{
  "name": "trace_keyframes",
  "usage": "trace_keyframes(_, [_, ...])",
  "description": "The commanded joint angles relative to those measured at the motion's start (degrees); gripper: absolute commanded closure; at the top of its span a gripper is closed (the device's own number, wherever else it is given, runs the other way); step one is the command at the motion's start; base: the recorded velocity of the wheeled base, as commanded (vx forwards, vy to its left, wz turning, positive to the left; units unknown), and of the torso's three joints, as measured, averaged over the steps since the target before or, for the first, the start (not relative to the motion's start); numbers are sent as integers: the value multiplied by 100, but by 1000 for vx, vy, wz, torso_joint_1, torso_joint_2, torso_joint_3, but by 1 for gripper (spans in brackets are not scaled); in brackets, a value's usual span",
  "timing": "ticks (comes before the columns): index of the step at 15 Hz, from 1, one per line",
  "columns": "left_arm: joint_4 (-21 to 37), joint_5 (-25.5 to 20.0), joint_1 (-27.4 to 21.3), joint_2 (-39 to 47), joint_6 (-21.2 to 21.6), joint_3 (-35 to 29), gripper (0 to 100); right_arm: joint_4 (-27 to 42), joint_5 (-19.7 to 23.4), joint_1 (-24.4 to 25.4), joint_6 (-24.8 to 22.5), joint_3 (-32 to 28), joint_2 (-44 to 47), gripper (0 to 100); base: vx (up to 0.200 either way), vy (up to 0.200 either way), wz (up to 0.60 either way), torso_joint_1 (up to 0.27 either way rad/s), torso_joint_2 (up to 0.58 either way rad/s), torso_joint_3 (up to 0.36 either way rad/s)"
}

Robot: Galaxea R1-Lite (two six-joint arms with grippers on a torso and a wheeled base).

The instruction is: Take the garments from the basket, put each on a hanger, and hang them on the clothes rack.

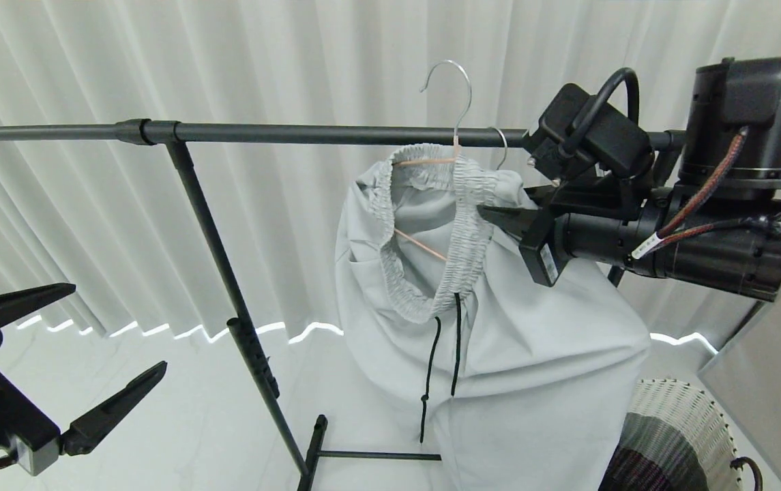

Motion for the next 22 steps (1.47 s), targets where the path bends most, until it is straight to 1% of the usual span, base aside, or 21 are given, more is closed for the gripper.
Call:
trace_keyframes(1, [-7,-7,-2,18,3,-1,0,5,3,-34,-3,8,21,100,200,0,0,2,2,7])
trace_keyframes(3, [2,-16,-10,18,12,8,0,5,3,-69,-3,17,21,100,200,0,0,2,2,0])
trace_keyframes(6, [-7,-25,-19,9,20,8,0,23,-5,-148,85,70,57,100,0,0,0,0,0,0])
trace_keyframes(9, [-7,-25,-19,9,20,-1,0,41,-128,-192,164,61,197,100,0,0,0,0,0,0])
trace_keyframes(12, [2,-25,-19,1,20,-1,0,23,-313,-306,472,-27,452,100,0,0,0,0,0,0])
trace_keyframes(14, [-7,-16,-19,1,29,8,0,14,-331,-332,709,-133,610,100,0,0,0,0,0,0])
trace_keyframes(17, [-7,-16,-19,-8,29,8,0,23,-331,-438,771,-282,795,100,0,0,0,0,0,0])
trace_keyframes(22, [-7,-25,-19,-8,29,8,0,32,-322,-394,876,-238,865,100,0,0,0,0,0,0])
